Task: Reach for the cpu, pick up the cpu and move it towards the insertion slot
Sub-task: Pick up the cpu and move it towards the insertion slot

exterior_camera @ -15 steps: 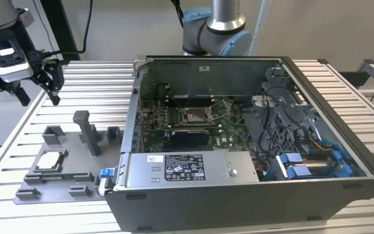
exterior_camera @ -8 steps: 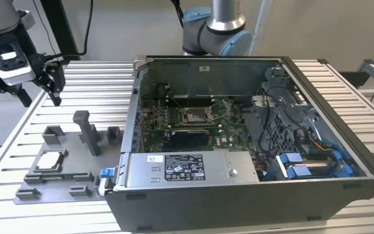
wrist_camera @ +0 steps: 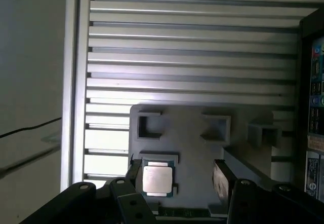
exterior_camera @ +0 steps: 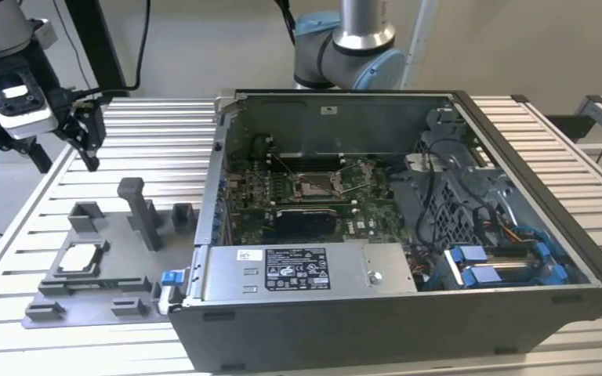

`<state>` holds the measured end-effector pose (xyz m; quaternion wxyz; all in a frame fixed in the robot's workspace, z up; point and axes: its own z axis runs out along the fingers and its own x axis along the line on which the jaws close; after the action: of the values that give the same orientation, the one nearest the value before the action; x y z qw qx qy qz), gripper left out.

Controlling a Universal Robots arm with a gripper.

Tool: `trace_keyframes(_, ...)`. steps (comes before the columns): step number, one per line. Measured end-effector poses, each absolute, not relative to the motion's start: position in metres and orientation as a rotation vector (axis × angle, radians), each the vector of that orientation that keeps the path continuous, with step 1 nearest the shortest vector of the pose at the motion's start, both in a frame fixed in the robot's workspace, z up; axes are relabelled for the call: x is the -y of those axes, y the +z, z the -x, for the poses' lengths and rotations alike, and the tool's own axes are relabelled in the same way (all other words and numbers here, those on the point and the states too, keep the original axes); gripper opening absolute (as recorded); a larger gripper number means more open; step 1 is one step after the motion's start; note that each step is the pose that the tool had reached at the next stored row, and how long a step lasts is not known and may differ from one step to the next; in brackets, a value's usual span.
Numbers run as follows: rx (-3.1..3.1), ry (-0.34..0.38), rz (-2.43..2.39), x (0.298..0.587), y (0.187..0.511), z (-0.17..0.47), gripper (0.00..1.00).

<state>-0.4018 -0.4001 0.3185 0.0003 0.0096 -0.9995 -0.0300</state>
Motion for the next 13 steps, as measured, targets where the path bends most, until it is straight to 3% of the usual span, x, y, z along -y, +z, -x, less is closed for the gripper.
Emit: trace_keyframes(13,3.139,-0.094,-0.029,0.416,0.299,0.408,1.00)
